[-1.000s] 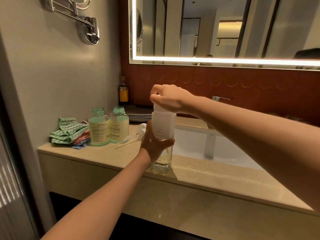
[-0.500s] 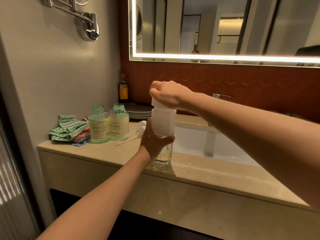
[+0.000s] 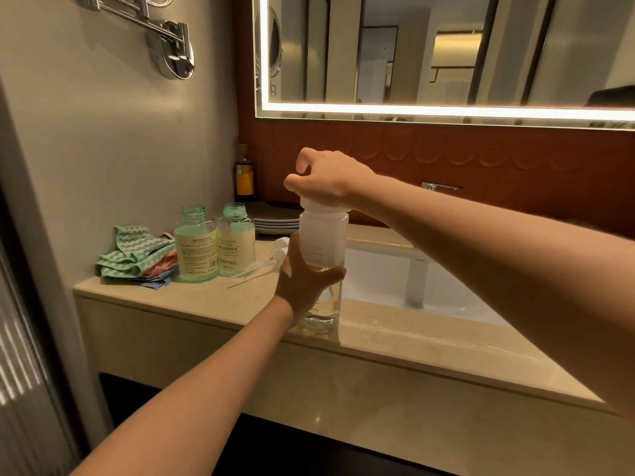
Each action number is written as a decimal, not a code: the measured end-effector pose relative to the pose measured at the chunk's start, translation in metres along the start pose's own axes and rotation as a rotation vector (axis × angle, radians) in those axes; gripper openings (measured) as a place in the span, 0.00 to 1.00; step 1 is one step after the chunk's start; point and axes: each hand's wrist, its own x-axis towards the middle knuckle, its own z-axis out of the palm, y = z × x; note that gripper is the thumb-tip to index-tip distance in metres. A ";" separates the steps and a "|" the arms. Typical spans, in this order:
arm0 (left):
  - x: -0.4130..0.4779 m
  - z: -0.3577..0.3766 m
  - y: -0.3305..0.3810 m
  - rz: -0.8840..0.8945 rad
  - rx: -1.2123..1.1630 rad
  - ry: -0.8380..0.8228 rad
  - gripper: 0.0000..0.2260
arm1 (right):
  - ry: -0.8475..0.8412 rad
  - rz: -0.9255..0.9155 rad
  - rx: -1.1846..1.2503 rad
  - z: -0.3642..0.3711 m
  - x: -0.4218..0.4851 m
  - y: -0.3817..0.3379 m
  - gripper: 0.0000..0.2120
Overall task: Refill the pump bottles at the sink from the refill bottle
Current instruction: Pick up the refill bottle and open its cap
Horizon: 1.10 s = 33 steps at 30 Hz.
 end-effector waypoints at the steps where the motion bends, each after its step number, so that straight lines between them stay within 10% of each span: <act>1: 0.000 0.000 0.002 -0.013 -0.003 0.009 0.35 | 0.026 0.014 -0.090 0.001 0.000 0.000 0.28; 5: 0.002 0.002 0.004 -0.047 -0.020 0.018 0.34 | 0.085 0.092 -0.407 0.002 -0.005 0.002 0.37; 13: -0.001 0.000 0.001 0.030 -0.010 -0.008 0.34 | -0.082 -0.003 0.041 0.000 0.000 0.001 0.21; 19: 0.001 0.002 0.004 -0.019 0.004 0.007 0.34 | 0.091 0.072 -0.428 0.003 -0.008 -0.003 0.38; 27: 0.004 0.003 0.004 -0.044 0.058 0.015 0.34 | 0.015 -0.038 -0.077 0.004 -0.009 0.010 0.21; 33: 0.001 -0.002 0.005 -0.104 0.010 0.034 0.33 | 0.315 0.048 0.187 0.002 -0.013 0.024 0.21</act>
